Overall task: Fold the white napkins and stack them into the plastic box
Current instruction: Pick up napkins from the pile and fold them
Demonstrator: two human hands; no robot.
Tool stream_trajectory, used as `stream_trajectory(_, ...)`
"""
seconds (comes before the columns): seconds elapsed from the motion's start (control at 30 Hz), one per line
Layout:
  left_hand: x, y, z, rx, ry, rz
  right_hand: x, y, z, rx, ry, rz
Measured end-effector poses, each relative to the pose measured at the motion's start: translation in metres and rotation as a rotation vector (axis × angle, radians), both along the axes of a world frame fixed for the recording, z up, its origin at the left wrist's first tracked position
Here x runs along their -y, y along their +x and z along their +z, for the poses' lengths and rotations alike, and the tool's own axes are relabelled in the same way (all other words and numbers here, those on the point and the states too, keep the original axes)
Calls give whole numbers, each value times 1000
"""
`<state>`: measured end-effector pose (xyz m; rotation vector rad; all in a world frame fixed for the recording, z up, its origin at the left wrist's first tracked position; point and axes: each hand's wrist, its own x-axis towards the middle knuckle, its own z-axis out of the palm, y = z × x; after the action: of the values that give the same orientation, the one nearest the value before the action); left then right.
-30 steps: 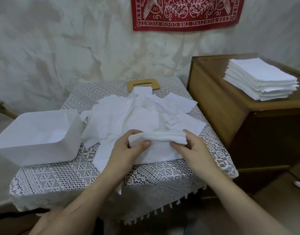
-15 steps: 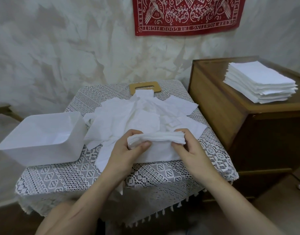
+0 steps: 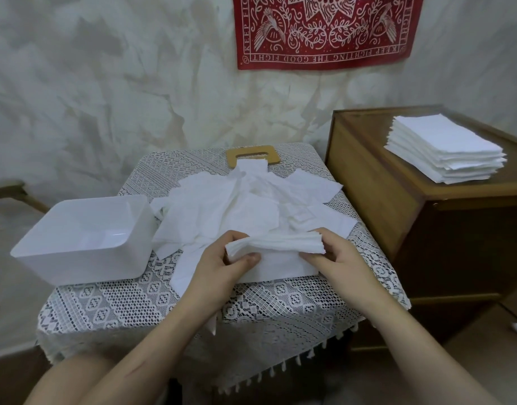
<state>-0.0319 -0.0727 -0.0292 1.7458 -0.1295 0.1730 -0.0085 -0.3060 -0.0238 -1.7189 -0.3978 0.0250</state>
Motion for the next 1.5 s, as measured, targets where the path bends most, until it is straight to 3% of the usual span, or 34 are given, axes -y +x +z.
stream_trajectory(0.5,-4,4,0,-63,5,-16,-12,-1,-1,-26,-27,-39)
stream_trajectory(0.77,-5,2,7,-187,-375,48,-22,5,6,-55,67,-166)
stream_trajectory(0.97,-25,-6,39,-260,-380,133,-57,13,31,-15,131,-194)
stream_trajectory(1.2,-107,-25,91,-151,-245,286,-140,18,74,-12,105,-95)
stream_trajectory(1.4,-198,-28,108,-168,-132,448,-226,20,90,-217,21,75)
stream_trajectory(1.5,-241,-25,105,-132,139,512,-256,19,89,-206,-43,67)
